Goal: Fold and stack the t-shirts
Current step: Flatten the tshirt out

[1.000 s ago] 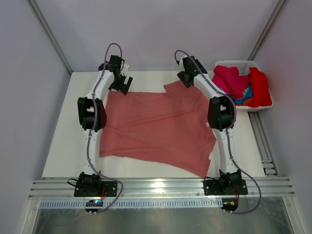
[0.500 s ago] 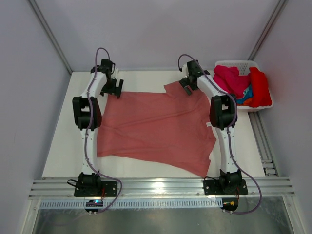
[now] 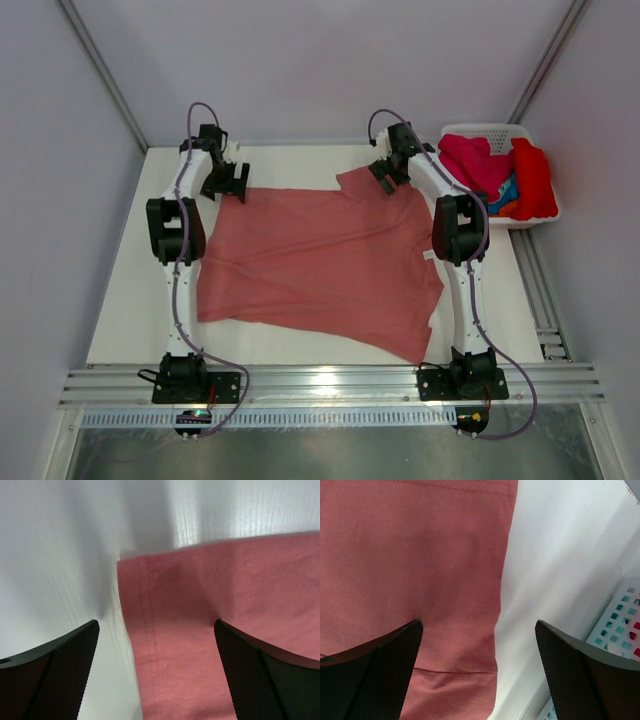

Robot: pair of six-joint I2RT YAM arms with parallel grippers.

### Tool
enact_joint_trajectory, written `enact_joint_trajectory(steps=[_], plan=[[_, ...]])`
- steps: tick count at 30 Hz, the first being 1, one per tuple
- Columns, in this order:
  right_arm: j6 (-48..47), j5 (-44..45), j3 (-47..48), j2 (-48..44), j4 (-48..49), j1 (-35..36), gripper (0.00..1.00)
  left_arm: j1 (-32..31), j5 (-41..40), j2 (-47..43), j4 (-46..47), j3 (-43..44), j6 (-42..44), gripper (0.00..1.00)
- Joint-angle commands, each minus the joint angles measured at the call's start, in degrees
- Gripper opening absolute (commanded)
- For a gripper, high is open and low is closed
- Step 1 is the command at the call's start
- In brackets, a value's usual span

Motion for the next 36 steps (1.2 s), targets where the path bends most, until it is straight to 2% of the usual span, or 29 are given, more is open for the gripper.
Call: enact_joint_trajectory(steps=[1, 7, 9, 10, 11, 14, 15, 18, 20, 21, 22, 25, 36], plan=[[-0.1, -2.8, 0.4, -0.7, -4.7, 0.3, 0.98, 0.2, 3.8, 1.5, 1.0, 2.3, 0.3, 0.99], [-0.6, -5.7, 0.8, -0.4, -5.8, 0.3, 0.98, 0.4, 6.2, 2.0, 0.7, 1.5, -0.4, 0.99], [-1.2, -6.9, 1.1, -0.1, -6.6, 0.3, 0.91, 0.4, 6.6, 2.3, 0.6, 1.7, -0.4, 0.99], [-1.3, -7.7, 1.2, 0.0, -7.3, 0.3, 0.87, 0.4, 7.0, 2.4, 0.5, 1.8, -0.4, 0.99], [-1.5, -7.9, 1.1, 0.1, -7.7, 0.3, 0.74, 0.4, 7.0, 2.4, 0.5, 1.8, -0.3, 0.99], [-2.0, -9.0, 0.6, 0.0, -8.8, 0.3, 0.50, 0.4, 7.9, 2.3, 0.2, 1.7, -0.3, 0.96], [-2.5, -11.3, 0.4, -0.3, -9.3, 0.3, 0.47, 0.4, 8.2, 2.3, 0.2, 1.6, -0.3, 0.94], [-3.1, -14.1, 0.2, -0.3, -10.8, 0.3, 0.39, 0.4, 9.9, 2.2, -0.2, 1.4, -0.2, 0.79], [-3.4, -14.9, 0.2, -0.2, -11.5, 0.3, 0.29, 0.4, 10.6, 2.1, -0.5, 1.4, -0.1, 0.61], [-3.5, -14.9, 0.2, -0.1, -11.6, 0.3, 0.13, 0.4, 10.6, 2.1, -0.5, 1.3, 0.0, 0.52], [-3.5, -14.8, 0.0, -0.2, -11.6, 0.3, 0.04, 0.4, 10.6, 2.1, -0.5, 1.3, 0.0, 0.30], [-3.8, -14.6, -0.1, -0.4, -11.4, 0.3, 0.03, 0.4, 10.9, 2.1, -0.6, 1.4, 0.3, 0.00], [-3.5, -10.3, 4.3, -3.8, -6.7, 0.3, 0.03, 0.7, 10.7, 0.6, -0.5, 7.1, 0.2, 0.00]])
